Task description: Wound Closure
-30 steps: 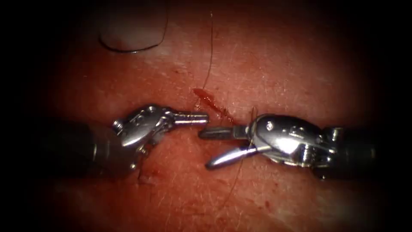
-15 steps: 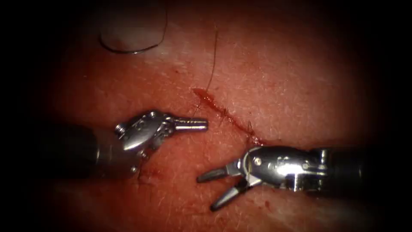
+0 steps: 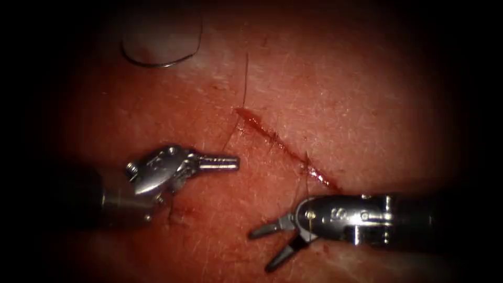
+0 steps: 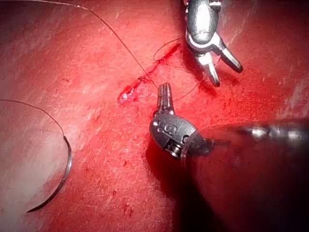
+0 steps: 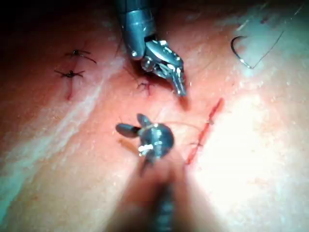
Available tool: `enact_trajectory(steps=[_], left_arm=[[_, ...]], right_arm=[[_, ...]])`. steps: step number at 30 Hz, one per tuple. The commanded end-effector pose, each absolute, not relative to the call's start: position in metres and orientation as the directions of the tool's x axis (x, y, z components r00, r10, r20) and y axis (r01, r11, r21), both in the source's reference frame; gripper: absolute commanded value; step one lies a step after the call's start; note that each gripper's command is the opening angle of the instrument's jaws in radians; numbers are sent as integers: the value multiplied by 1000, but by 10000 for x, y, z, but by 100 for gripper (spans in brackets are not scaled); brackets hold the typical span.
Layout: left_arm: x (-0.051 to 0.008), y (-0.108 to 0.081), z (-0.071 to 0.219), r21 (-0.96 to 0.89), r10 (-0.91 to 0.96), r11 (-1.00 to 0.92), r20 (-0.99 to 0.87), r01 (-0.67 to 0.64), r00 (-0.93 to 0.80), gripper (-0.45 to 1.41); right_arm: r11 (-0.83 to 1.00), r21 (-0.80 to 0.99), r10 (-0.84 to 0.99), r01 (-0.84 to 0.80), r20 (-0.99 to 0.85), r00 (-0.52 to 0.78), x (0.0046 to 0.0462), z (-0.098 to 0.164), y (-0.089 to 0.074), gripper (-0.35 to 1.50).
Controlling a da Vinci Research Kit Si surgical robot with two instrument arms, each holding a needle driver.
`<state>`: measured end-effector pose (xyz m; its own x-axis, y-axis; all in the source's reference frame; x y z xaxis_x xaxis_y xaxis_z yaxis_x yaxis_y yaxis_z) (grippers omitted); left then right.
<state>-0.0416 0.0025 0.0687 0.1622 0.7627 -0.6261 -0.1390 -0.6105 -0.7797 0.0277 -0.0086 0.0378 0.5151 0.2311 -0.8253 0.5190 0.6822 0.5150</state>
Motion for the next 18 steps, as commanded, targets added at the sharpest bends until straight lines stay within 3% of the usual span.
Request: enact_trajectory(steps=[1, 9, 14, 17, 18], left_arm=[[-421, 19, 695, -781, 765, -609, -624, -138, 161, -45], [-420, 18, 695, -785, 768, -604, -619, -136, 162, -45], [-419, 18, 695, -785, 768, -604, -619, -135, 161, -45], [-419, 18, 695, -785, 768, -605, -619, -135, 161, -45], [-419, 18, 695, -785, 768, -605, -619, -135, 161, -45]], right_arm=[[679, 520, 219, 519, -818, 532, 283, 387, -100, 52], [679, 524, 167, 515, -792, 587, 283, 403, -110, 52], [689, 518, 156, 506, -788, 595, 284, 407, -113, 42], [692, 518, 132, 503, -776, 617, 284, 409, -115, -6], [690, 519, 126, 504, -772, 622, 284, 409, -115, -33]])
